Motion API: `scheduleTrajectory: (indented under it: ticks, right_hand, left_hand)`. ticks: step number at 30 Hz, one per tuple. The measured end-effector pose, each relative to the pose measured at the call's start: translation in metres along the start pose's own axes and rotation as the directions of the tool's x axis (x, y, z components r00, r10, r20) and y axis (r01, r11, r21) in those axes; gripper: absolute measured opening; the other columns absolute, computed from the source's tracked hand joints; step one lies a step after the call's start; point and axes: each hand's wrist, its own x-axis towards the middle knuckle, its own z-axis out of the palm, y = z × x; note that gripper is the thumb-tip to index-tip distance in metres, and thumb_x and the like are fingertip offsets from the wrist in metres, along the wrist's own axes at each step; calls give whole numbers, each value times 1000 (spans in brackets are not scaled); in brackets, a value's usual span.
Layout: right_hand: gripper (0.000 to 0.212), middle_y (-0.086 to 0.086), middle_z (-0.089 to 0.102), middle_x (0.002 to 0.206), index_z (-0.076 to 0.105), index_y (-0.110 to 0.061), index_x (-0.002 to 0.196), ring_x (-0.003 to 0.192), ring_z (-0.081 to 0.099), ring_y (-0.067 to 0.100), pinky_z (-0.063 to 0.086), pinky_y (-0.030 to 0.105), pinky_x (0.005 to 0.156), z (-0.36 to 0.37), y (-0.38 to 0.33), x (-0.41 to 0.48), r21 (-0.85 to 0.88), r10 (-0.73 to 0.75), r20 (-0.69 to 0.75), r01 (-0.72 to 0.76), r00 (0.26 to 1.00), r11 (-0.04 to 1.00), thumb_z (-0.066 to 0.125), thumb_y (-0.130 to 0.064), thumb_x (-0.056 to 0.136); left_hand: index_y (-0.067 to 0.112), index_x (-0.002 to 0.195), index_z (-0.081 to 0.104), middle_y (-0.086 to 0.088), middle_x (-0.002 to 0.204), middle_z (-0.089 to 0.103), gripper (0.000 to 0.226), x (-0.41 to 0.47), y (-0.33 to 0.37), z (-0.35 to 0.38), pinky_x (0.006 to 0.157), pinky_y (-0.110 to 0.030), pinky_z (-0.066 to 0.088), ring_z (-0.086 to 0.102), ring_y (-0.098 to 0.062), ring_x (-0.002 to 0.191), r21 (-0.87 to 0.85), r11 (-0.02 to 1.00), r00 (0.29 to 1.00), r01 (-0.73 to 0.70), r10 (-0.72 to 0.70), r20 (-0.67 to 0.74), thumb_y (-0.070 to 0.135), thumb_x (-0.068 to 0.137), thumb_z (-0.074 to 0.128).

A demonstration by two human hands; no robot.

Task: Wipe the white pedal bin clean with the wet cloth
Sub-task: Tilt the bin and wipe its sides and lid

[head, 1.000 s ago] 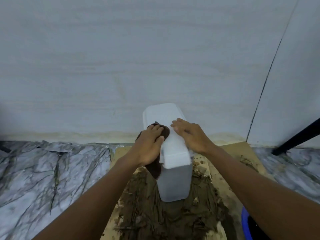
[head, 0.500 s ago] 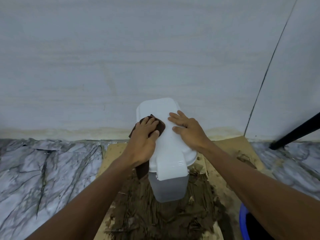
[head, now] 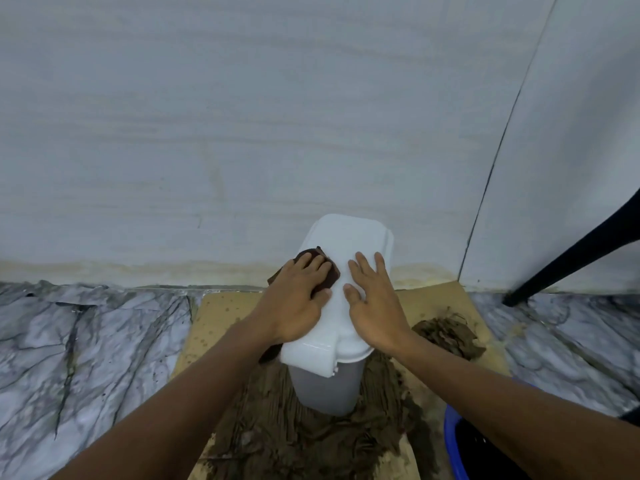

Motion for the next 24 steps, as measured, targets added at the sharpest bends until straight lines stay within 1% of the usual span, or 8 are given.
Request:
scheduleTrajectory:
  ticks: [3,5,8,10,12,15,19,24]
  right_hand:
    - [52,-7,12,165,27,-17,155,152,-10,12,-2,33,124,-14,17,19,-60,22,60,-18,998,998,38,-31,106]
    - [49,-6,17,164,32,-17,153,153,-7,12,-4,37,125,-25,30,34,-136,-44,118,60,992,989,38,-30,106]
    - [45,-10,23,163,40,-25,150,152,-1,7,6,41,125,-40,47,56,-84,-124,228,146,966,986,40,-34,106]
    - [44,-11,23,162,41,-32,149,152,0,8,8,41,125,-46,54,71,-109,-169,285,207,944,972,38,-38,106]
    - [45,-10,20,164,36,-33,151,152,-1,7,4,37,125,-49,57,84,-162,-196,316,256,928,953,37,-37,106]
    - [48,-6,16,165,31,-28,154,153,1,9,-1,33,125,-48,56,94,-192,-211,311,278,927,941,36,-37,106]
    - [49,-3,20,164,34,-26,153,153,8,12,-2,29,123,-35,51,92,-219,-241,266,302,933,928,34,-40,106]
    - [53,-4,14,165,28,-28,155,153,6,14,0,31,122,-28,23,97,-297,-163,307,257,938,920,29,-46,106]
  left_hand:
    - [20,159,20,3,167,14,57,4,14,13,122,-30,-5,3,-14,154,122,992,1000,24,-24,1,38,107,34]
    - [20,160,16,3,168,10,59,5,22,20,123,-31,-6,0,-14,154,168,984,999,52,-53,0,42,106,30]
    - [21,160,13,3,168,6,68,3,37,27,125,-35,-5,-3,-14,154,179,981,997,79,-81,3,54,103,28]
    - [19,160,13,1,168,5,78,3,50,34,126,-39,-4,-3,-17,155,206,973,995,101,-101,-9,66,99,26]
    - [16,160,10,-2,168,4,88,3,63,43,126,-43,-3,-4,-21,155,260,958,993,117,-115,-25,73,94,26]
    - [13,160,5,-7,168,4,87,2,65,51,125,-46,1,-2,-24,155,388,917,995,95,-77,-63,67,95,26]
    - [18,160,13,-2,168,12,77,-5,40,39,124,-39,0,4,-19,155,370,928,995,46,-8,-104,63,99,26]
    - [27,160,6,9,167,1,74,-8,-2,11,124,-29,-4,-5,-7,153,346,938,999,-39,45,-9,64,100,27]
